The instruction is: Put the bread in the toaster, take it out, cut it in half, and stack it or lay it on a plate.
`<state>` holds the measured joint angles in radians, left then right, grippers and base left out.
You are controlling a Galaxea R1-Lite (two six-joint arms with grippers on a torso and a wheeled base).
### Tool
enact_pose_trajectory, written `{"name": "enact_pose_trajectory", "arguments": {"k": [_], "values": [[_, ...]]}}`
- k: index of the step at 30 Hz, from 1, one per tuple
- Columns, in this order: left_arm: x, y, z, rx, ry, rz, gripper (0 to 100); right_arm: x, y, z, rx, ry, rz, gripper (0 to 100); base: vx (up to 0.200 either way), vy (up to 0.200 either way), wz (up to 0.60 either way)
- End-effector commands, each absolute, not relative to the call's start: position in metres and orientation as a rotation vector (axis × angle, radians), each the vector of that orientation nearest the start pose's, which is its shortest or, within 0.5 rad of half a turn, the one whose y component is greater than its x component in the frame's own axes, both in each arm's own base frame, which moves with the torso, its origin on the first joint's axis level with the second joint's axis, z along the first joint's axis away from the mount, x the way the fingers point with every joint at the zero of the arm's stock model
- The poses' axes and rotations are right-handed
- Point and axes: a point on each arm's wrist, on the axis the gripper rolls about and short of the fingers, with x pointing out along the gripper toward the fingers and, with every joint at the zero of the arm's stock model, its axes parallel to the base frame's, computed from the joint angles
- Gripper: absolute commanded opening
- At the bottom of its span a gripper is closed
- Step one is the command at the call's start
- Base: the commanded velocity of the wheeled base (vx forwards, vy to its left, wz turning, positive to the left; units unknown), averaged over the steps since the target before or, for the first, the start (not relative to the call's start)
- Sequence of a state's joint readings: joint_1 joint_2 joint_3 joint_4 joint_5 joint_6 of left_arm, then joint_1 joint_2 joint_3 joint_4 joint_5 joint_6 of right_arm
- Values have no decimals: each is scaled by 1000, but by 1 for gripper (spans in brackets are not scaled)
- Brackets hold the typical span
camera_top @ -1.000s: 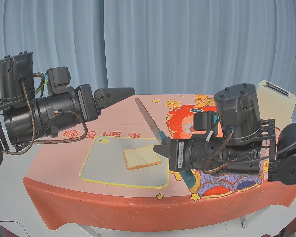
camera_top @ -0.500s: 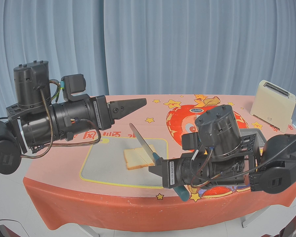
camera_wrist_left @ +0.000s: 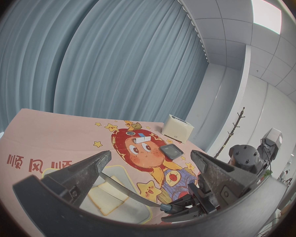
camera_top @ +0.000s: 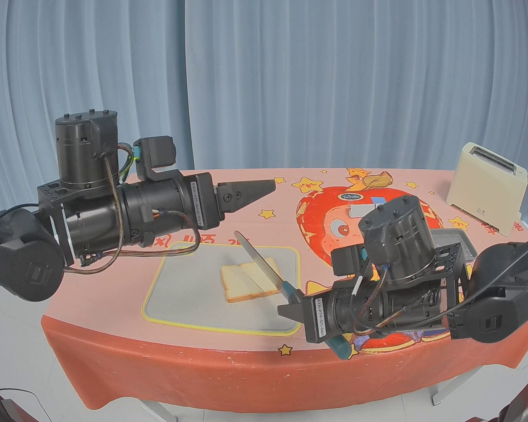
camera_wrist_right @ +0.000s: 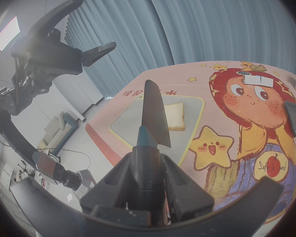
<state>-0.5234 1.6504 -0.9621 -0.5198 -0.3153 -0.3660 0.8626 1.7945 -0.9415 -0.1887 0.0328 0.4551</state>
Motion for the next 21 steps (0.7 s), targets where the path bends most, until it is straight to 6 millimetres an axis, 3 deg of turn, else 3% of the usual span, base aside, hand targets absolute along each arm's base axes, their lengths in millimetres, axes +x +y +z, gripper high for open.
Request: {"name": "enact_pose_trajectory", "arguments": {"k": [1,9,21], "values": [[268,-163,219,-322,358,-788,100,208,245,141,120,822,693,0,0,0,0],[272,-165,202,-315,413,-774,100,214,251,127,103,850,682,0,0,0,0],[272,-176,193,-306,446,-798,100,217,254,123,96,859,679,0,0,0,0]]}}
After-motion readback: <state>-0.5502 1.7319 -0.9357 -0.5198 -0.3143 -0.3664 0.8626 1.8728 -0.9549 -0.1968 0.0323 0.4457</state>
